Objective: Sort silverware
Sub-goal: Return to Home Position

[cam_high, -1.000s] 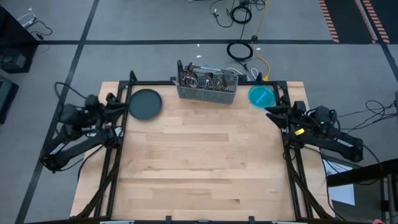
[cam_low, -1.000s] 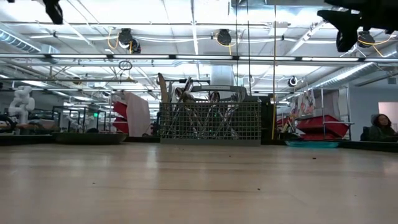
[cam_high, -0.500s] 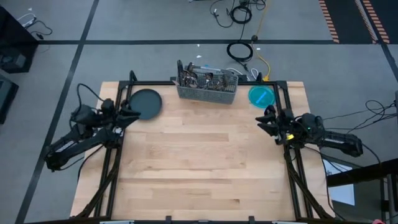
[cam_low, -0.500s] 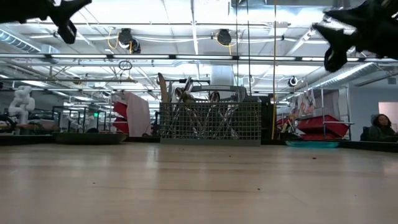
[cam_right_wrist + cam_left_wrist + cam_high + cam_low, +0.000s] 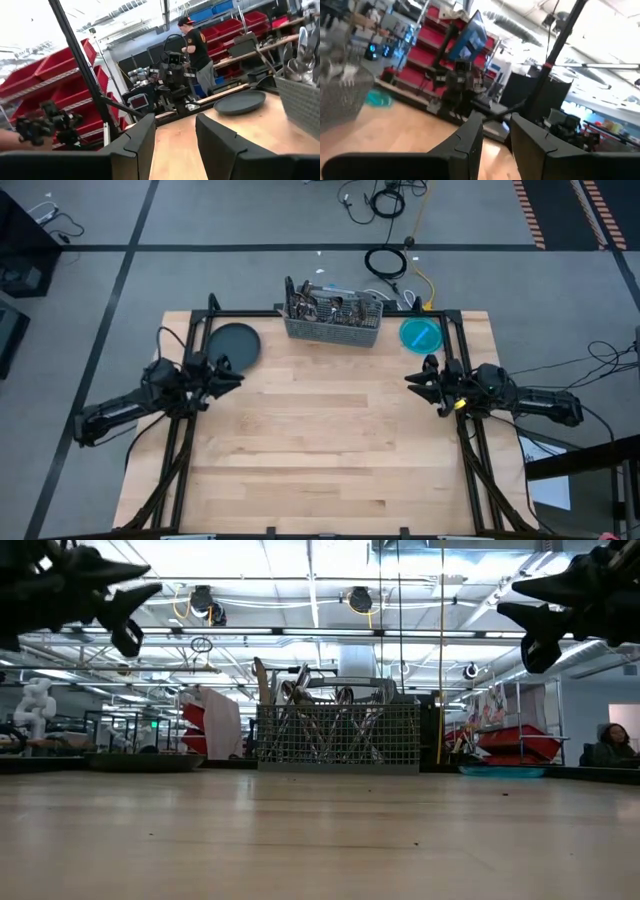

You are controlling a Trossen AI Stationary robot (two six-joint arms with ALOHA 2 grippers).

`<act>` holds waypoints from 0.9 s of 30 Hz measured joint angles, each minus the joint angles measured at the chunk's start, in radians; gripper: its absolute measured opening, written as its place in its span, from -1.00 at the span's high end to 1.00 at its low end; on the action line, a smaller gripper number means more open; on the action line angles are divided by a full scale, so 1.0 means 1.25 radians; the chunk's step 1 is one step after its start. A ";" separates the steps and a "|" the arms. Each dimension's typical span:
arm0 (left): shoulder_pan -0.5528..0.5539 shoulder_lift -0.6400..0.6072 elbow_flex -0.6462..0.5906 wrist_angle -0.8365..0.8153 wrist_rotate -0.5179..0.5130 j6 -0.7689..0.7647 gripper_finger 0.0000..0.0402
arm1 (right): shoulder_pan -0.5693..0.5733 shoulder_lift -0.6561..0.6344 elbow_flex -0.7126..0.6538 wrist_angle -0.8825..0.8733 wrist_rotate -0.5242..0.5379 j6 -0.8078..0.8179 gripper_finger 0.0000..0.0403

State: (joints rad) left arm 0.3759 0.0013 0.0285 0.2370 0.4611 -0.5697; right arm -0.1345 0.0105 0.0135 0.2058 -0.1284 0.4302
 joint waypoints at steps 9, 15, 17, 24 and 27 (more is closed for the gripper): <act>-0.071 -0.001 -0.017 -0.065 -0.045 0.064 0.48 | 0.000 0.000 0.000 0.001 0.000 0.002 0.35; -0.083 0.000 -0.017 -0.101 -0.176 0.108 0.48 | 0.000 0.000 0.000 -0.005 -0.006 0.027 0.35; -0.083 0.001 -0.017 -0.109 -0.249 0.128 0.48 | 0.000 0.000 0.000 -0.022 -0.022 0.037 0.35; -0.083 0.001 -0.018 -0.121 -0.358 0.149 0.48 | 0.000 0.000 0.000 -0.026 -0.023 0.026 0.35; -0.083 0.001 -0.018 -0.120 -0.355 0.149 0.48 | 0.000 0.000 0.000 -0.026 -0.023 0.024 0.35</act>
State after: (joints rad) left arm 0.2722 0.0029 0.0063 0.0868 0.0168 -0.3836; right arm -0.1345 0.0109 0.0139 0.1738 -0.1578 0.4606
